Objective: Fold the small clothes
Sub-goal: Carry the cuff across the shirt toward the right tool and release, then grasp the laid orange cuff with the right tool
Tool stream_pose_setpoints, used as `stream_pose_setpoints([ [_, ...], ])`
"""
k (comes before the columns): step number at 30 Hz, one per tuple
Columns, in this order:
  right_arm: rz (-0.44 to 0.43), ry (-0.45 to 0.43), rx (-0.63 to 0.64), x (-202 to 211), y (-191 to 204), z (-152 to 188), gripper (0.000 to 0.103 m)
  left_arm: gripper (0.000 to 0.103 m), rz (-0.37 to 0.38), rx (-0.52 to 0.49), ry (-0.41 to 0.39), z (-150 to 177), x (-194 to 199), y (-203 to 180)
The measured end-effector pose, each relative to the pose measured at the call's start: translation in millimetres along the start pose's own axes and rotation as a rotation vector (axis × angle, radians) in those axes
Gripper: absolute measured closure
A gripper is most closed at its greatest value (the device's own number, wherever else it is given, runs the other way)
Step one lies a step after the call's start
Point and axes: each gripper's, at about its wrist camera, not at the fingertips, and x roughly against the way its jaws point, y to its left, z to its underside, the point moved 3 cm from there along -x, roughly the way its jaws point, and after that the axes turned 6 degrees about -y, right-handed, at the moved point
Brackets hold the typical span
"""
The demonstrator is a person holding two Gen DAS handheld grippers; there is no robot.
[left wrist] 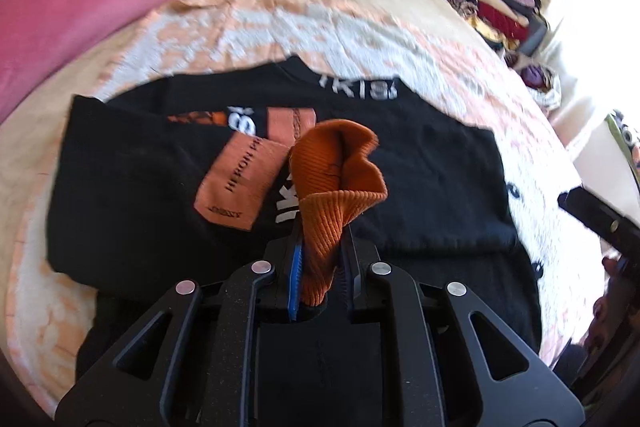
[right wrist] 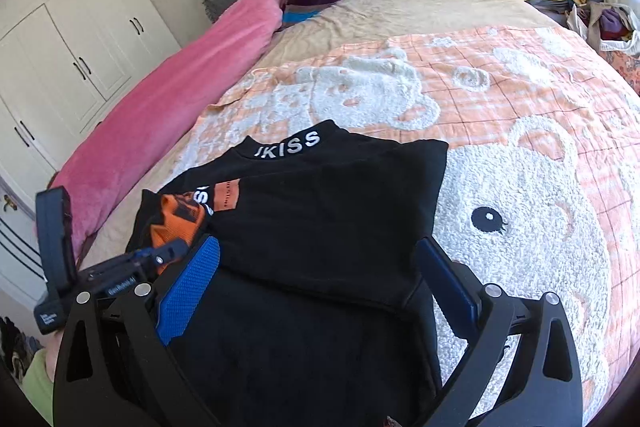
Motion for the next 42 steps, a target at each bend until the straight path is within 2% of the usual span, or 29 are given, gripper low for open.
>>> stream_pose_setpoints([
  [3,-0.003,0.011,-0.002,-4,1,3,0.005,0.091,0.018,-0.018,0.019,3,-6,-3],
  [6,0.002,0.026,0.006,-9,5,5,0.005,0.082,0.037,-0.038,0.04,7,-10,-7],
  [8,0.001,0.032,0.014,-10,8,6,0.005,0.065,0.068,-0.037,0.06,10,-10,-9],
  [10,0.0,0.035,0.027,-11,13,5,0.005,0.054,0.113,-0.004,0.059,11,-7,-10],
  [13,-0.005,0.033,0.035,-13,19,2,0.005,0.054,0.118,-0.003,0.059,9,-1,-13],
  [16,-0.046,0.052,0.026,-19,26,0,0.005,0.054,0.08,0.006,0.024,-2,11,-2],
  [20,-0.095,0.111,0.043,-37,43,4,0.005,0.054,-0.069,0.032,-0.062,-24,28,37],
  [23,-0.123,0.17,0.098,-59,62,10,0.005,0.054,-0.171,0.054,-0.099,-35,37,66],
  [24,-0.125,0.181,0.116,-64,66,11,0.005,0.054,-0.226,0.062,-0.115,-38,41,79],
  [26,-0.139,0.204,0.158,-78,79,13,0.005,0.054,-0.276,0.081,-0.127,-43,44,96],
  [28,-0.155,0.223,0.191,-88,88,15,0.005,0.054,-0.299,0.112,-0.126,-46,42,112],
  [31,-0.201,0.245,0.195,-103,96,16,0.005,0.054,-0.284,0.131,-0.107,-47,36,117],
  [34,-0.186,0.286,0.205,-121,98,20,0.005,0.053,-0.265,0.123,-0.09,-47,29,113],
  [36,-0.195,0.308,0.197,-127,99,25,0.011,0.053,-0.258,0.125,-0.084,-47,26,113],
  [37,-0.205,0.321,0.191,-130,100,28,0.027,0.053,-0.26,0.128,-0.083,-47,25,113],
  [38,-0.207,0.334,0.191,-133,101,31,0.034,0.053,-0.258,0.13,-0.08,-47,24,113],
  [40,-0.199,0.329,0.197,-133,101,36,0.038,0.053,-0.258,0.135,-0.082,-45,25,112],
  [42,-0.214,0.321,0.181,-132,99,36,0.053,0.053,-0.257,0.132,-0.083,-45,25,112],
])
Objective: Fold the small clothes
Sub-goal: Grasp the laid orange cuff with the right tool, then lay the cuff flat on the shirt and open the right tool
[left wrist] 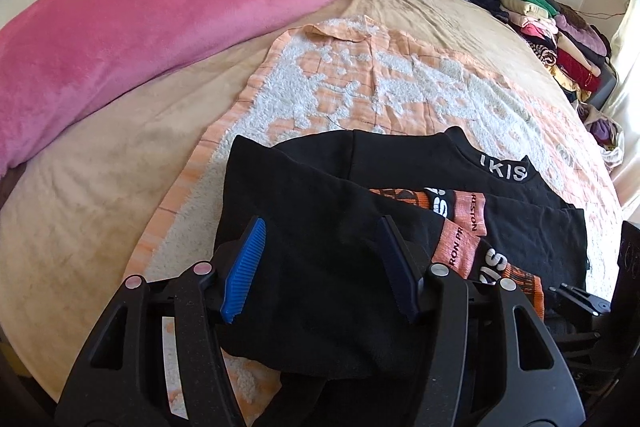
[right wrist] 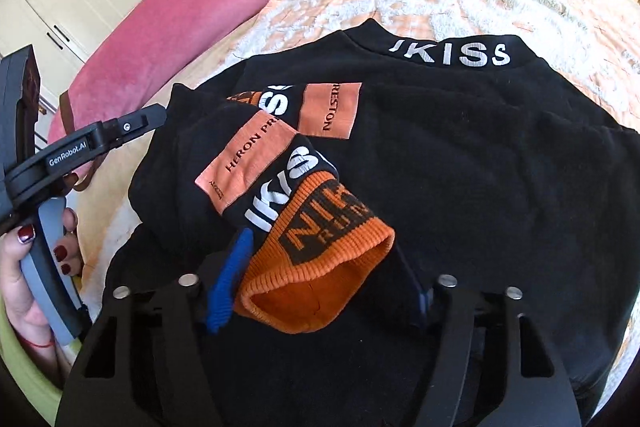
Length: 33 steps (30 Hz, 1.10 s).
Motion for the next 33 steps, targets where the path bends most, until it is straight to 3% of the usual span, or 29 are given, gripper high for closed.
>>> stream_pose_setpoints([
  [2,-0.019,-0.005,-0.021,1,-2,1,0.081,0.053,-0.003,-0.007,-0.001,0,-1,-2],
  [6,-0.05,-0.046,-0.06,15,-7,0,0.098,0.053,0.003,-0.015,-0.01,1,1,-4],
  [13,-0.072,-0.193,0.005,71,3,-23,0.099,0.049,0.049,-0.041,-0.081,-6,12,-15],
  [17,0.039,-0.245,0.036,106,-19,-42,0.099,0.049,0.074,-0.069,-0.096,-5,12,-26],
  [21,0.153,-0.217,-0.049,119,-71,-42,0.099,0.049,0.09,-0.11,-0.102,-3,6,-41],
  [26,0.206,-0.163,-0.131,117,-114,-28,0.099,0.049,0.113,-0.166,-0.101,2,-5,-60],
  [33,0.304,-0.078,-0.128,90,-126,-11,0.098,0.048,0.087,-0.245,-0.022,17,-29,-74],
])
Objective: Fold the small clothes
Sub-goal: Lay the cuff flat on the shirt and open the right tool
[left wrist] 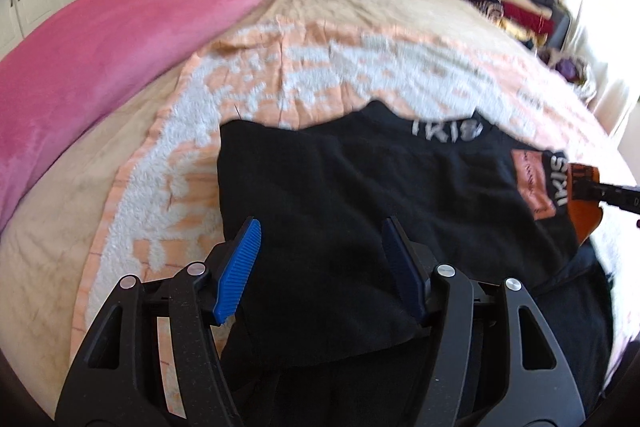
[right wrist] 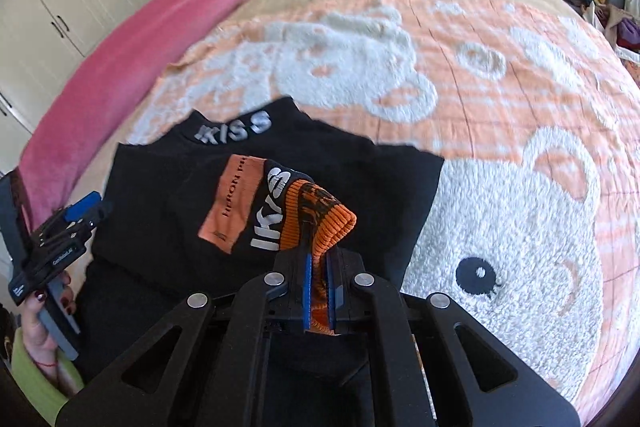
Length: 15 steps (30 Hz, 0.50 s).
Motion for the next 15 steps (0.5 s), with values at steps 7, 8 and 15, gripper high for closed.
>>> stream_pose_setpoints([
  [7,0.132,-0.013,0.047,1,-2,5,0.086,0.048,-0.037,-0.047,0.046,10,-13,-4],
  [8,0.156,-0.037,0.055,9,0,6,0.085,0.048,-0.03,-0.04,0.044,8,-11,-4],
  [15,0.023,-0.116,0.133,34,37,21,0.069,0.045,0.004,-0.048,0.028,-1,15,-15],
])
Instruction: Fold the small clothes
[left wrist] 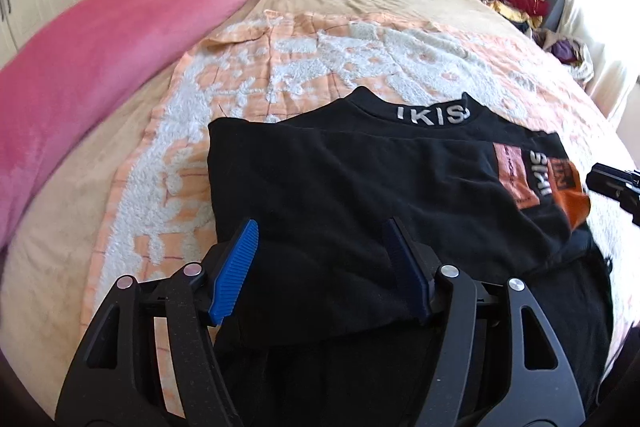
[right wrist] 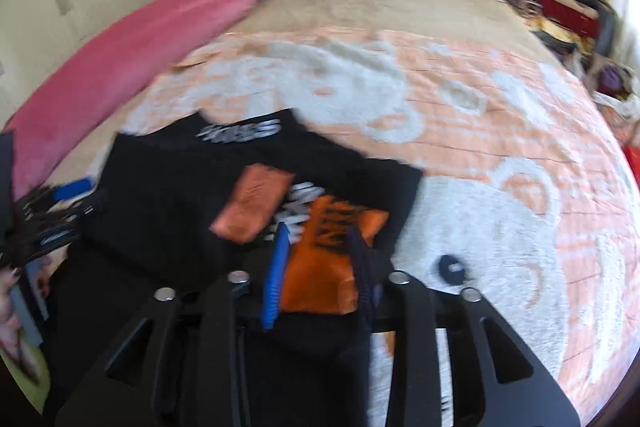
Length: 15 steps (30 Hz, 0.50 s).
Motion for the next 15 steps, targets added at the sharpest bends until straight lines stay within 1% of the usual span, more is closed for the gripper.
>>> stream_pose_setpoints([
  [1,-0.009,0.011,0.017,-3,6,3,0.068,0.044,0.009,-0.012,0.014,2,0,-3],
  [3,0.001,0.037,0.049,-11,15,9,0.068,0.043,0.017,-0.023,0.031,5,-1,-6],
  [6,0.017,0.075,0.055,-24,22,11,0.066,0.043,0.002,-0.051,0.054,9,-8,-9],
  [8,0.032,0.097,0.054,-31,24,15,0.062,0.041,-0.005,-0.063,0.068,11,-12,-11],
  [15,0.09,0.134,0.094,-44,30,23,0.058,0.037,-0.02,-0.091,0.091,17,-20,-14],
])
